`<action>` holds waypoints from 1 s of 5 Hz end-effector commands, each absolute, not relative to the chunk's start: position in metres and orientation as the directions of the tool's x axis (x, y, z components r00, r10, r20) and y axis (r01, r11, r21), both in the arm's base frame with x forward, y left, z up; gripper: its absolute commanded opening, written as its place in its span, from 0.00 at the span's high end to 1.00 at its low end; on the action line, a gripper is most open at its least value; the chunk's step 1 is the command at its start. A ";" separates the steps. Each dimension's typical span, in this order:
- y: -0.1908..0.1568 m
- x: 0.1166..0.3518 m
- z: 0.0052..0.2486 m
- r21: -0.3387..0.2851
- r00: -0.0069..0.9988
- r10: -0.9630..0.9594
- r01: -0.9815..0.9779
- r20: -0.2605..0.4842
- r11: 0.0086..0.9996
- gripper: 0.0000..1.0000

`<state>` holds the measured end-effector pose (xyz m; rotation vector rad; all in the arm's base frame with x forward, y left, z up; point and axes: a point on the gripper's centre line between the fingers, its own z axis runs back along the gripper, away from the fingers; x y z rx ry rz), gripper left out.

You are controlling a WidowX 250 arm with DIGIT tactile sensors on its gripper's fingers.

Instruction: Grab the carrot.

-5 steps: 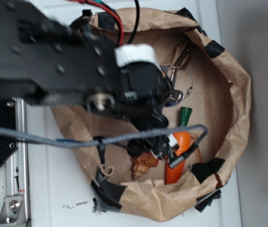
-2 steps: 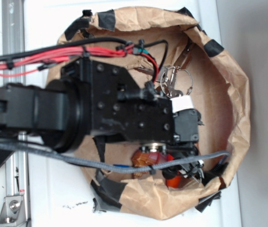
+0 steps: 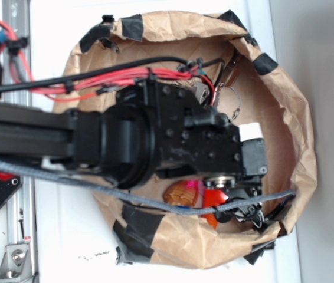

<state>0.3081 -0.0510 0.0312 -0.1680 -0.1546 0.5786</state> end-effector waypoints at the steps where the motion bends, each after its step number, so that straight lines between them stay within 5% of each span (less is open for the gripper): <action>1: -0.032 0.307 0.043 -0.213 0.823 0.564 -0.541 0.066 0.814 1.00; 3: 0.001 0.313 0.114 -0.172 0.893 0.424 -0.398 0.153 0.901 1.00; 4: 0.017 0.310 0.148 -0.082 0.936 0.261 -0.248 0.238 0.965 1.00; 5: 0.011 0.299 0.172 -0.058 0.948 0.072 -0.057 0.311 0.997 1.00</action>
